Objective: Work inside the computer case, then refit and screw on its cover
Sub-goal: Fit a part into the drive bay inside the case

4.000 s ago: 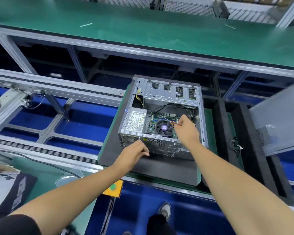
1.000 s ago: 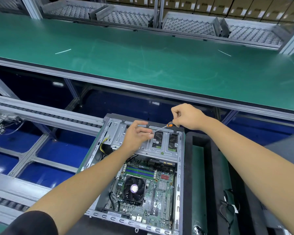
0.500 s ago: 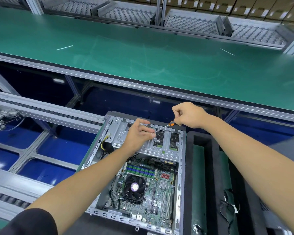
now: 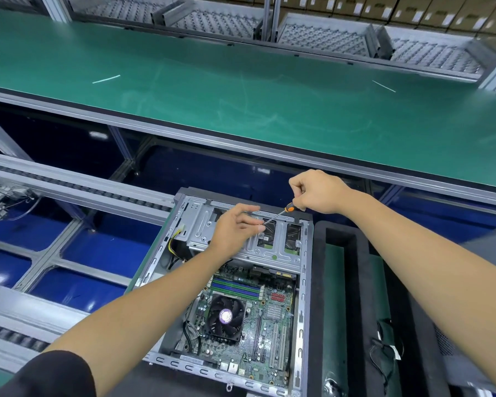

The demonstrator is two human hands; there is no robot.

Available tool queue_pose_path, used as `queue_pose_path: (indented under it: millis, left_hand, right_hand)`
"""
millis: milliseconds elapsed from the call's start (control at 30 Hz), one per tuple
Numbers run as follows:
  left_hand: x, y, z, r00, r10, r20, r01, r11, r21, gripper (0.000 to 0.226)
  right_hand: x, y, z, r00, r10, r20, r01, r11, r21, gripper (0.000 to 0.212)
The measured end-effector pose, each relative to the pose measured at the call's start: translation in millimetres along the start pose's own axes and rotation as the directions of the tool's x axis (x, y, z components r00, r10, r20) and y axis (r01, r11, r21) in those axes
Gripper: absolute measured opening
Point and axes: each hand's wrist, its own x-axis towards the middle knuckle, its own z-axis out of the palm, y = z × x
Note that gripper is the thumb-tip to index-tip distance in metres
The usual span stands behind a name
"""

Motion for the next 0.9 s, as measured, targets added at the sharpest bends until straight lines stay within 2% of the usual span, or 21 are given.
queue_pose_path:
  millis: [267, 467, 533, 633, 733, 800, 900]
  left_hand:
    - [9.9, 6.9, -5.3, 0.998, -0.001, 0.058, -0.008, 0.988, 0.153, 0.041]
    - [15.9, 16.1, -9.0, 0.991, -0.021, 0.13, -0.025, 0.94, 0.339, 0.04]
    - [17.2, 16.1, -7.6, 0.99, -0.02, 0.14, -0.047, 0.889, 0.455, 0.036]
    - [17.5, 14.0, -5.8, 0.992, 0.031, 0.126, -0.106, 0.751, 0.652, 0.03]
    - [17.2, 12.3, -6.1, 0.987, 0.071, 0.146, -0.156, 0.655, 0.739, 0.029]
    - [17.6, 10.7, -7.1, 0.986, 0.054, 0.159, -0.153, 0.67, 0.726, 0.031]
    - [20.4, 12.7, -7.3, 0.989, -0.034, 0.147, -0.076, 0.726, 0.683, 0.033]
  right_hand:
    - [3.0, 0.8, 2.5, 1.0, 0.002, -0.014, -0.002, 1.0, -0.024, 0.021]
    - [5.8, -7.9, 7.4, 0.998, -0.06, -0.004, 0.058, 0.986, -0.159, 0.022]
    - [7.5, -13.2, 9.9, 0.995, -0.095, 0.004, 0.094, 0.972, -0.214, 0.021]
    - [10.4, -19.6, 12.6, 0.991, -0.128, 0.023, 0.13, 0.955, -0.268, 0.02]
    - [12.9, -24.4, 16.0, 0.987, -0.157, 0.043, 0.162, 0.939, -0.303, 0.019]
    - [14.7, -27.6, 17.6, 0.983, -0.173, 0.052, 0.181, 0.927, -0.329, 0.018]
    - [17.2, -32.6, 16.5, 0.981, -0.182, 0.069, 0.195, 0.916, -0.351, 0.02]
